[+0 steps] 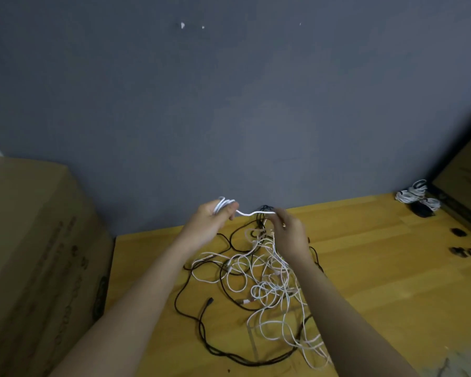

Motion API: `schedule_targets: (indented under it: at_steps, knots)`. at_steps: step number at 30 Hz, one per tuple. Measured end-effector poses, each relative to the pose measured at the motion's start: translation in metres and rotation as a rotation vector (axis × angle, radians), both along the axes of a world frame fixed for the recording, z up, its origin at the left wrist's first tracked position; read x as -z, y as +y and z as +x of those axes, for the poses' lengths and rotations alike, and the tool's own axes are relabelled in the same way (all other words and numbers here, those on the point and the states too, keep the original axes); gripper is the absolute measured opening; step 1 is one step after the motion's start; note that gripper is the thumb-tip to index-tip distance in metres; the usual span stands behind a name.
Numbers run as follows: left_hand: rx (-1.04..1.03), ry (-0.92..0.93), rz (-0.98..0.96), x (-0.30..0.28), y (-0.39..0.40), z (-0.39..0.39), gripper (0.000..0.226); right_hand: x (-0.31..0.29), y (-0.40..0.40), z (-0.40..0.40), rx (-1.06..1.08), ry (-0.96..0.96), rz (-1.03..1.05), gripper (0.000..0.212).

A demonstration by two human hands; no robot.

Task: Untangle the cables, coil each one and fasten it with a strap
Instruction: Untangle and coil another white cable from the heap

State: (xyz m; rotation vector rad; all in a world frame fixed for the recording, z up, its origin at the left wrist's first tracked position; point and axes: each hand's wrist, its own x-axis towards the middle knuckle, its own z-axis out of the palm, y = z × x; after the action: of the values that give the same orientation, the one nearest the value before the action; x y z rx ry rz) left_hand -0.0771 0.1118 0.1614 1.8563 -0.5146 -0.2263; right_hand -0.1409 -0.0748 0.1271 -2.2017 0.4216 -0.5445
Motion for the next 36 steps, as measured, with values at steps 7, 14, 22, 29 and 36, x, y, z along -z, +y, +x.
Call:
schedule_targets:
  at_steps: [7, 14, 22, 29, 36]
  knots:
    - [0.184, -0.094, 0.177, -0.042, -0.008, -0.002, 0.036, -0.065, -0.002, 0.039, -0.021, -0.179, 0.041, 0.024]
    - [0.382, 0.164, -0.189, -0.083, -0.011, -0.010, 0.042, -0.092, -0.003, 0.053, -0.246, -0.200, -0.148, 0.025]
    - [0.216, 0.241, -0.509, -0.095, -0.005, 0.001, 0.025, -0.035, 0.035, 0.037, -0.353, -0.152, -0.306, 0.018]
    - [-0.049, 0.035, -0.427, -0.094, 0.011, 0.006, 0.019, -0.032, 0.074, 0.022, -0.491, 0.124, -0.049, 0.034]
    - [-0.056, -0.205, 0.124, -0.061, 0.045, 0.004, 0.016, -0.041, 0.103, -0.005, -0.646, 0.094, -0.049, 0.026]
